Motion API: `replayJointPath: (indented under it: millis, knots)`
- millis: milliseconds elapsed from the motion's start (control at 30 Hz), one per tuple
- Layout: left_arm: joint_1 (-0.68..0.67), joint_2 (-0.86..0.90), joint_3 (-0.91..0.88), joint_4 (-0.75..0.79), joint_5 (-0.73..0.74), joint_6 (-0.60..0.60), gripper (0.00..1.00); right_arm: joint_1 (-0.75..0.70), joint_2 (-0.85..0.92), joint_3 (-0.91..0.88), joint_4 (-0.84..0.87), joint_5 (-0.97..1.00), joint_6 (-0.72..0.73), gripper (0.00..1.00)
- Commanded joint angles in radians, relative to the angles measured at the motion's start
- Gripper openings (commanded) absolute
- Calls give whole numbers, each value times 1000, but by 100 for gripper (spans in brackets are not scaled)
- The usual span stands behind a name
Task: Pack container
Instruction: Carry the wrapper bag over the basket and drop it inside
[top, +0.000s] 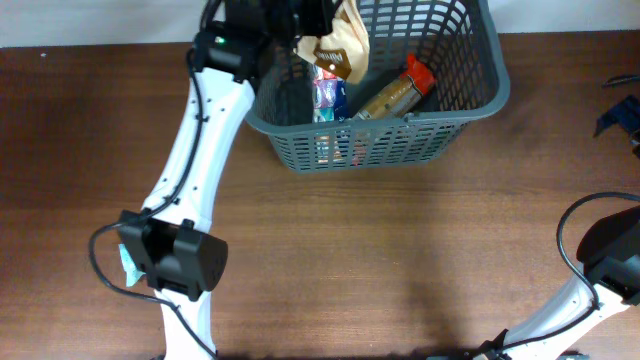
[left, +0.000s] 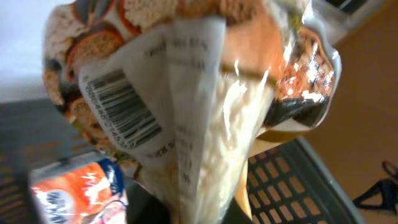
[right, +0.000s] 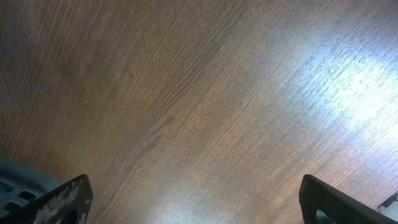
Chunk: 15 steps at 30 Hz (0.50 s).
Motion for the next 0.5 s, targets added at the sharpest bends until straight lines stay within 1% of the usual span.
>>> replayJointPath:
  millis: [0,33,100,167,233,267,367,400,467]
  knots:
    - [-34,4,13,-3,12,-8,22,0,2,-5,1,16,-5,99]
    - [-42,6,13,-16,11,-8,25,0,2,-5,1,15,-5,99]
    - [-55,10,13,-37,11,-8,26,0,2,-5,1,16,-5,99]
    - [-66,10,13,-52,11,-7,36,0,2,-5,1,16,-5,99]
    - [-72,10,13,-58,11,-7,57,0,2,-5,1,16,-5,99]
    - [-72,10,13,-58,11,-7,62,0,2,-5,1,16,-5,99]
    - [-71,9,14,-58,17,-7,72,0,2,-5,1,16,-5,99]
    - [-66,7,14,-58,30,-8,75,0,2,-5,1,16,-5,99]
    - [-50,-2,16,-59,87,-8,79,0,2,-5,1,16,-5,99]
